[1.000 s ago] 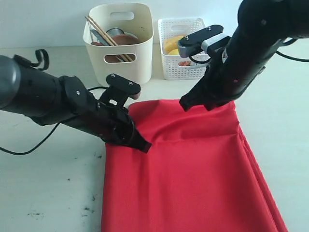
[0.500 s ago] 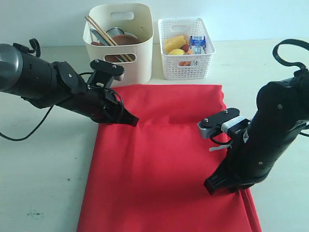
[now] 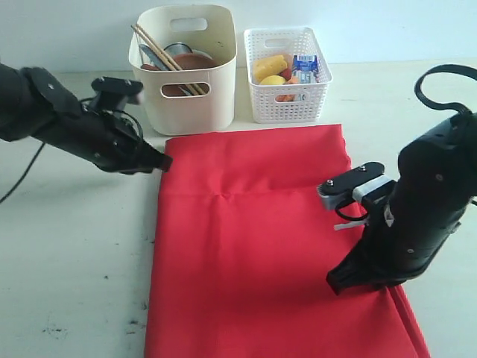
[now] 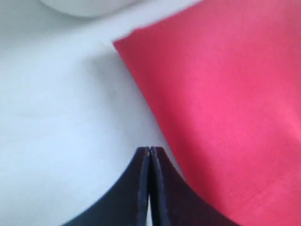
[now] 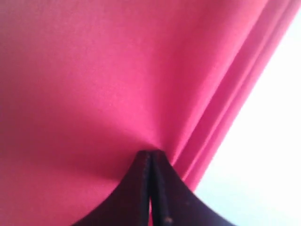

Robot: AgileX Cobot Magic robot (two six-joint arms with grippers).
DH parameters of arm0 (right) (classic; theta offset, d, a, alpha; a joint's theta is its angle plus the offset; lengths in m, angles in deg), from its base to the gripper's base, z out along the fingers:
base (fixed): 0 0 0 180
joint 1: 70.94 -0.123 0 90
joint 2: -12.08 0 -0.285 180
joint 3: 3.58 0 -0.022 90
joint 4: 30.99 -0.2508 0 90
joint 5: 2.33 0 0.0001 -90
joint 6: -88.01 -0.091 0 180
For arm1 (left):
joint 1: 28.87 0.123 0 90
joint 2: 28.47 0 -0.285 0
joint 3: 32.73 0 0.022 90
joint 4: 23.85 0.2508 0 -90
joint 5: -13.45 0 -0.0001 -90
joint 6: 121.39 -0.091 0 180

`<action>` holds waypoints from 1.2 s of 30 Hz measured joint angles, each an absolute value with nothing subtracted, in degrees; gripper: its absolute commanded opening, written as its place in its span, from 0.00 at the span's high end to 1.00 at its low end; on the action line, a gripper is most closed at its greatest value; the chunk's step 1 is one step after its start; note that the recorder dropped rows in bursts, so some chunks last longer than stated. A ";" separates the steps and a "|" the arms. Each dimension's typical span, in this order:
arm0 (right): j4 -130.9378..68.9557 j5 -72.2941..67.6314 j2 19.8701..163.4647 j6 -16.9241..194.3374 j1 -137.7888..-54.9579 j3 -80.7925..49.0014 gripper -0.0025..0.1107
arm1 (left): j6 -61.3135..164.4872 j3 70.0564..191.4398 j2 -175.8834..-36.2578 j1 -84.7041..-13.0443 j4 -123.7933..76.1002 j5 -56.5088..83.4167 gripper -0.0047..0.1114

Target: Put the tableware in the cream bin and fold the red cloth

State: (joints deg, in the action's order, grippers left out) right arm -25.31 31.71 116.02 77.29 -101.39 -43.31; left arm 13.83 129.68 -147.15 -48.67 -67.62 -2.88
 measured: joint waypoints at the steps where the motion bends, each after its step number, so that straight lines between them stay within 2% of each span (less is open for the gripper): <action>1: -23.83 32.28 114.49 76.41 -101.27 -43.49 0.98 | 13.83 129.52 -145.22 -47.90 -67.50 -3.40 0.95; 5: -25.14 30.07 106.73 76.45 -101.20 -40.74 0.98 | 13.83 127.73 -131.65 -44.94 -67.62 -3.96 0.95; 9: -38.72 26.29 104.60 88.90 -101.15 -35.83 0.98 | 13.83 124.21 -116.11 -42.50 -67.70 -4.01 0.95; 14: -61.30 26.56 112.77 110.05 -101.15 -31.66 0.98 | 13.83 118.19 -98.22 -40.18 -67.70 -4.35 0.95; 20: -66.39 27.89 125.65 117.54 -101.15 -27.27 0.98 | 13.83 110.69 -82.11 -39.27 -67.70 -4.47 0.95; 26: -53.24 29.79 128.95 108.54 -101.15 -26.63 0.98 | 13.83 104.35 -73.37 -39.27 -65.70 -4.62 0.95; 31: -32.54 31.33 127.77 89.27 -101.15 -28.61 0.98 | 13.83 101.09 -71.97 -39.18 -64.47 -4.69 0.95; 36: -19.08 30.09 125.67 80.03 -101.26 -33.93 0.98 | 13.83 100.25 -71.85 -39.18 -64.34 -4.69 0.95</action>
State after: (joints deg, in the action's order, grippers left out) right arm -19.08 30.09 125.67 80.03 -101.26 -33.93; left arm 13.83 100.25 -71.85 -39.18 -64.34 -4.69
